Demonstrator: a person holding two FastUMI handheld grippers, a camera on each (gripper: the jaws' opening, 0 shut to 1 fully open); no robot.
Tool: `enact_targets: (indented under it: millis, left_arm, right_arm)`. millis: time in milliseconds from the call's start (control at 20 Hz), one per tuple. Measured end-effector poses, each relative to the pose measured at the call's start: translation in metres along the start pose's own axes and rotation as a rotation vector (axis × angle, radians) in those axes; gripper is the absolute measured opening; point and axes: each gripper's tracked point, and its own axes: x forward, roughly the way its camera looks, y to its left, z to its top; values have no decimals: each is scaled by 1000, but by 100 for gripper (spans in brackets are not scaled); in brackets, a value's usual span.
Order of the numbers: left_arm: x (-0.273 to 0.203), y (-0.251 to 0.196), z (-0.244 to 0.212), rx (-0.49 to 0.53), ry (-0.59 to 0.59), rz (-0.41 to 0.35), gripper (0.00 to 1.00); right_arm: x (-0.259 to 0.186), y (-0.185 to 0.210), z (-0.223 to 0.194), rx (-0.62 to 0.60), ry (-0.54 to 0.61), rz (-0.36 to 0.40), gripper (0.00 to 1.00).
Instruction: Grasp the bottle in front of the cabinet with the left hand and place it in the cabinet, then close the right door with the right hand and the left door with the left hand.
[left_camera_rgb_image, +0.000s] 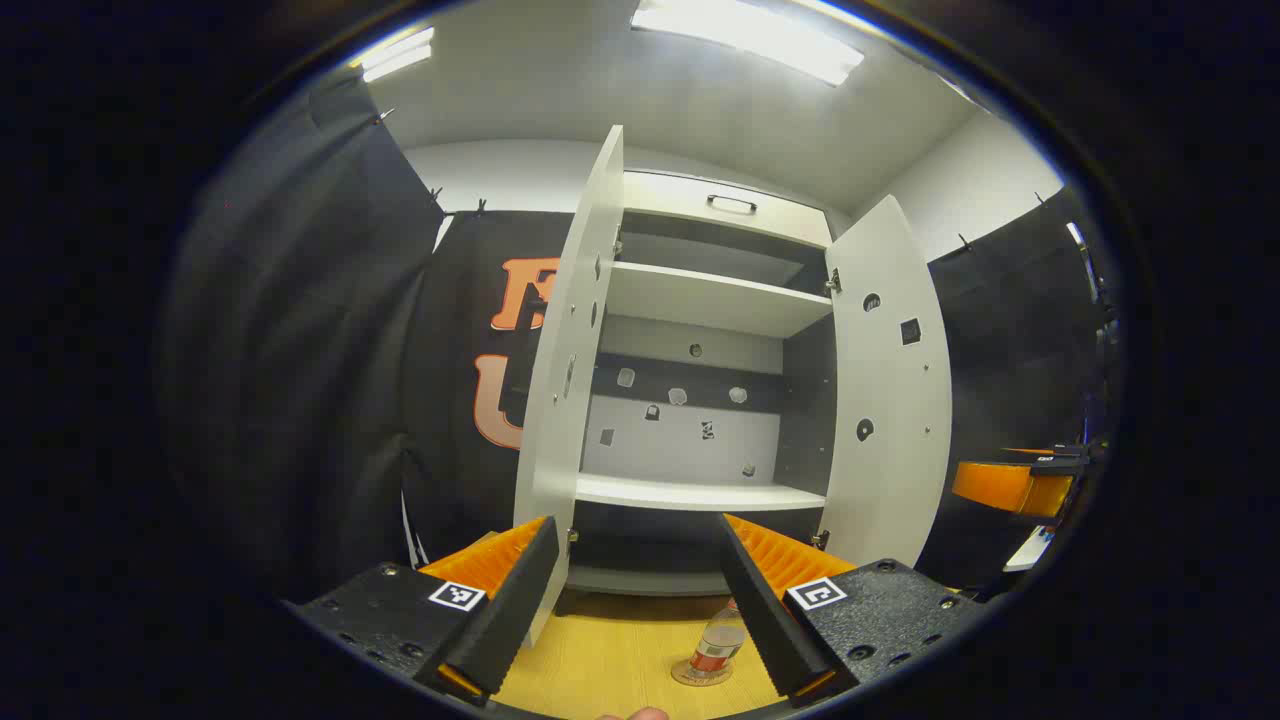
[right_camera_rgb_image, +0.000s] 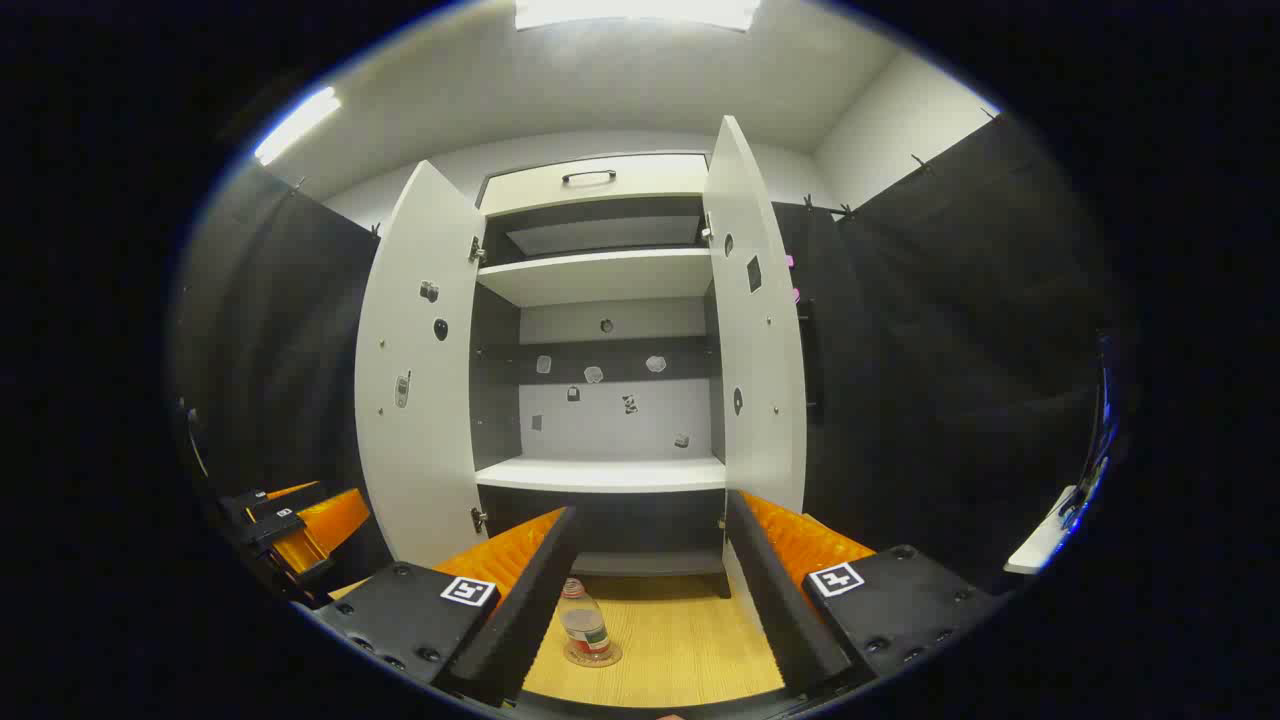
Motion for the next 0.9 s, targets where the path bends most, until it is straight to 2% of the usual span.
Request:
enact_targets:
  millis: [50, 100, 900]
  left_arm:
    - [0, 0, -3, -1, 7, 0, 92]
    - [-1, 1, -5, -2, 13, 1, 95]
    - [-8, 14, -7, -6, 18, 30, 94]
  right_arm:
    - [0, 0, -1, 1, 4, -2, 97]
    - [-1, -1, -2, 3, 8, -4, 97]
    - [-5, 2, -4, 9, 19, -6, 98]
